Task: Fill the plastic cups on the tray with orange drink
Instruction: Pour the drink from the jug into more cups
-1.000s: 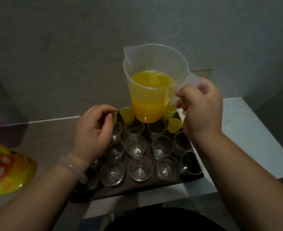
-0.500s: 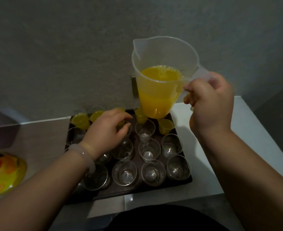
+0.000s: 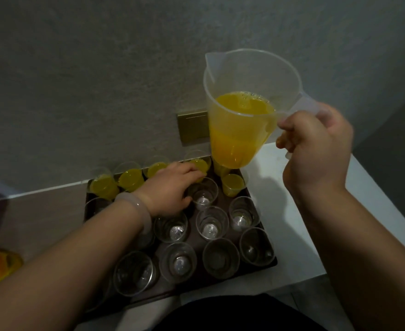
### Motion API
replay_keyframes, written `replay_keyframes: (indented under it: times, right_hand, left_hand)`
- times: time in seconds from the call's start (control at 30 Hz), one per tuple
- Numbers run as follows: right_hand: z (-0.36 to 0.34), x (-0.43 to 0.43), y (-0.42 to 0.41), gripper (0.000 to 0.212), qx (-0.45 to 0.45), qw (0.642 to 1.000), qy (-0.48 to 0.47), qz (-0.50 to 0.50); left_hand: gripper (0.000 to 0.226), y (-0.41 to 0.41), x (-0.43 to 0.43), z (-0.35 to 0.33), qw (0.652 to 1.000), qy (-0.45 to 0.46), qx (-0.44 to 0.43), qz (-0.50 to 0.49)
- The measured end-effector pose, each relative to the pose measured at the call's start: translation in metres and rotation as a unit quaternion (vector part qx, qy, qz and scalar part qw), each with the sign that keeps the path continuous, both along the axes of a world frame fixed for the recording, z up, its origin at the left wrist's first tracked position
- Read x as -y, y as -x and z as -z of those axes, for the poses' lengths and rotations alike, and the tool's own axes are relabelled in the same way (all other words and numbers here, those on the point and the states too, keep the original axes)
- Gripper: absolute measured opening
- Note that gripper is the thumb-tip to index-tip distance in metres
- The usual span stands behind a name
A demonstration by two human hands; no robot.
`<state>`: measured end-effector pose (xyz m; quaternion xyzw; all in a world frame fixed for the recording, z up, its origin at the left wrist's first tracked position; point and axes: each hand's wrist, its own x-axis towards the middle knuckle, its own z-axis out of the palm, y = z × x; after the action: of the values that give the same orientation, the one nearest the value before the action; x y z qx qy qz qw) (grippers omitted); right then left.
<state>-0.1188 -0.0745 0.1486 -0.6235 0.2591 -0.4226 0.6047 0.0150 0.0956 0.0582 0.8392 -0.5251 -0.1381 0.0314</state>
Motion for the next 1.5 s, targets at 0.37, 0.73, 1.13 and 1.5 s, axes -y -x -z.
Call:
replay_keyframes:
  times: [0.37, 0.73, 1.13, 1.5]
  right_hand:
    - [0.004, 0.023, -0.003, 0.016, -0.029, 0.999, -0.01, -0.043]
    - [0.003, 0.028, -0.008, 0.019, -0.021, 0.997, -0.022, -0.073]
    - [0.001, 0.04, 0.0, 0.013, -0.004, 0.998, -0.021, -0.065]
    - [0.005, 0.043, -0.009, 0.016, 0.008, 0.992, -0.037, -0.12]
  left_hand:
    - [0.081, -0.003, 0.017, 0.003, 0.998, -0.062, 0.006, 0.017]
    - [0.08, 0.0, 0.018, -0.006, 0.997, -0.058, -0.039, -0.02]
    - [0.087, 0.0, 0.014, -0.035, 0.968, 0.125, -0.169, -0.137]
    - [0.073, -0.007, -0.012, -0.061, 0.891, 0.347, -0.137, -0.259]
